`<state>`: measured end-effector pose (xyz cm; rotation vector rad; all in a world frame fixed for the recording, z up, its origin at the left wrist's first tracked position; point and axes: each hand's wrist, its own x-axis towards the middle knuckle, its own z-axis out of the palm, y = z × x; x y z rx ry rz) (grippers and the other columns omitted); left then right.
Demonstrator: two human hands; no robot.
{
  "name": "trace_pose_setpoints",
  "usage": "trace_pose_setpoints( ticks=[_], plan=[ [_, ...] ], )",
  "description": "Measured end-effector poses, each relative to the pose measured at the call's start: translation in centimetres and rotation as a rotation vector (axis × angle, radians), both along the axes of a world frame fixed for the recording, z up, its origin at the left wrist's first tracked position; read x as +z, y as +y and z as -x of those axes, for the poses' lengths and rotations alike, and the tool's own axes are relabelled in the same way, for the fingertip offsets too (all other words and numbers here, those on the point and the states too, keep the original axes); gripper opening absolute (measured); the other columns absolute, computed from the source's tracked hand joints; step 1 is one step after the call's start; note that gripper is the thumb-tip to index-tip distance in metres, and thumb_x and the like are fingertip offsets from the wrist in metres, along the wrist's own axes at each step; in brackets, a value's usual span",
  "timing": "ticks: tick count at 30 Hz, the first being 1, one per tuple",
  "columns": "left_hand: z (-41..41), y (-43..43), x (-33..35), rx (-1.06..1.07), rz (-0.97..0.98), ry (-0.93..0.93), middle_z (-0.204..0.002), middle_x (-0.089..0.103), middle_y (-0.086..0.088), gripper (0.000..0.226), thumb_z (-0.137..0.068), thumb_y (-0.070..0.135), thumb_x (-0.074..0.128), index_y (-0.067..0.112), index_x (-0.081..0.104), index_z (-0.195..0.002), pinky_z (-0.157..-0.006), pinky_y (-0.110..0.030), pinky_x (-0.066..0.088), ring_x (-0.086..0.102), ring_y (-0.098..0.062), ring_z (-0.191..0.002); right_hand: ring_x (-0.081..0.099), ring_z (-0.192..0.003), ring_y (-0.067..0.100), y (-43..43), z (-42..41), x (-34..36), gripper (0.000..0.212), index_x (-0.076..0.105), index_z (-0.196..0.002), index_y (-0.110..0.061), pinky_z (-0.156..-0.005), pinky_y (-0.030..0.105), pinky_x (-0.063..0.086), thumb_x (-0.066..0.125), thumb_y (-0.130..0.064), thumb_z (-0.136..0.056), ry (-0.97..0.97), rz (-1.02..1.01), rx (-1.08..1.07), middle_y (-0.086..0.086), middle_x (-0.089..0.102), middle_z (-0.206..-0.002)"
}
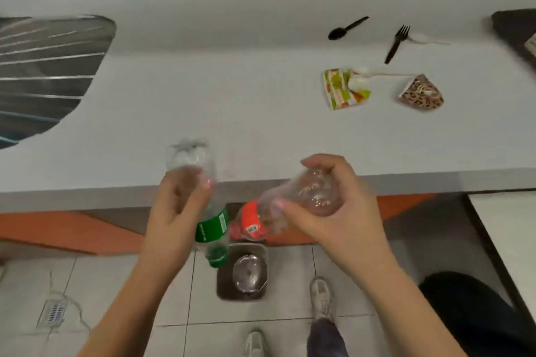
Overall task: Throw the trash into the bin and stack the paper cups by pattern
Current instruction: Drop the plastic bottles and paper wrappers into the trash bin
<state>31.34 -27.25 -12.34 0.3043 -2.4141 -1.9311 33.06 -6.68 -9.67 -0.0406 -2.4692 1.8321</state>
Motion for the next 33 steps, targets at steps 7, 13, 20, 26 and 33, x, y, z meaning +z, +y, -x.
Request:
trace_pose_setpoints(
  ticks=[7,13,20,26,33],
  plan=[
    [-4.6,-2.4,-15.1,-0.029,0.196,-0.28,-0.1,0.064,0.012,0.044,-0.072,0.027,0.079,0.029,0.053,-0.107,-0.068,-0.009,0.043,0.06,-0.001,-0.091,0.055,-0.096,0.001,-5.4,-2.0,-18.2,0.055,0.051,-0.116,-0.034,-0.074,0.007,0.042,0.081,-0.034,-0.069,-0.357,-0.249,0.074,-0.016,0.05,-0.116],
    [-5.0,-3.3,-32.1,0.078,0.24,-0.528,-0.092,0.06,0.002,0.047,-0.069,0.013,0.079,0.022,0.047,-0.102,-0.067,-0.025,0.045,0.063,-0.021,-0.088,0.057,-0.091,0.013,-7.8,-1.5,-35.3,0.054,0.051,-0.118,-0.023,-0.07,0.017,0.038,0.079,-0.025,-0.072,-0.57,-0.381,0.068,-0.004,0.045,-0.124],
    [-4.9,-3.3,-47.2,0.005,0.348,-0.655,-0.106,0.063,-0.001,0.06,-0.074,0.032,0.077,0.016,0.045,-0.122,-0.073,-0.027,0.049,0.061,-0.019,-0.091,0.061,-0.099,0.02,-9.0,-2.4,-49.9,0.056,0.046,-0.124,-0.025,-0.086,0.026,0.052,0.076,-0.023,-0.076,-0.635,-0.425,0.109,0.0,0.041,-0.128],
    [-4.7,-3.3,-53.0,-0.033,0.351,-0.706,-0.123,0.059,-0.007,0.079,-0.07,0.036,0.079,0.014,0.04,-0.134,-0.092,-0.037,0.049,0.058,-0.026,-0.11,0.059,-0.11,0.021,-9.4,-2.0,-55.1,0.082,0.026,-0.144,-0.024,-0.091,0.023,0.046,0.074,-0.017,-0.078,-0.633,-0.387,0.187,0.003,0.034,-0.137],
    [-4.1,-2.1,-47.4,-0.005,0.374,-0.571,-0.135,0.039,-0.013,0.069,-0.078,0.029,0.073,0.012,0.04,-0.137,-0.1,-0.035,0.039,0.045,-0.029,-0.122,0.051,-0.122,0.02,-7.8,-1.6,-50.7,0.085,0.022,-0.148,-0.024,-0.096,0.029,0.044,0.072,-0.034,-0.08,-0.498,-0.394,0.136,0.0,0.032,-0.142]
  ],
)
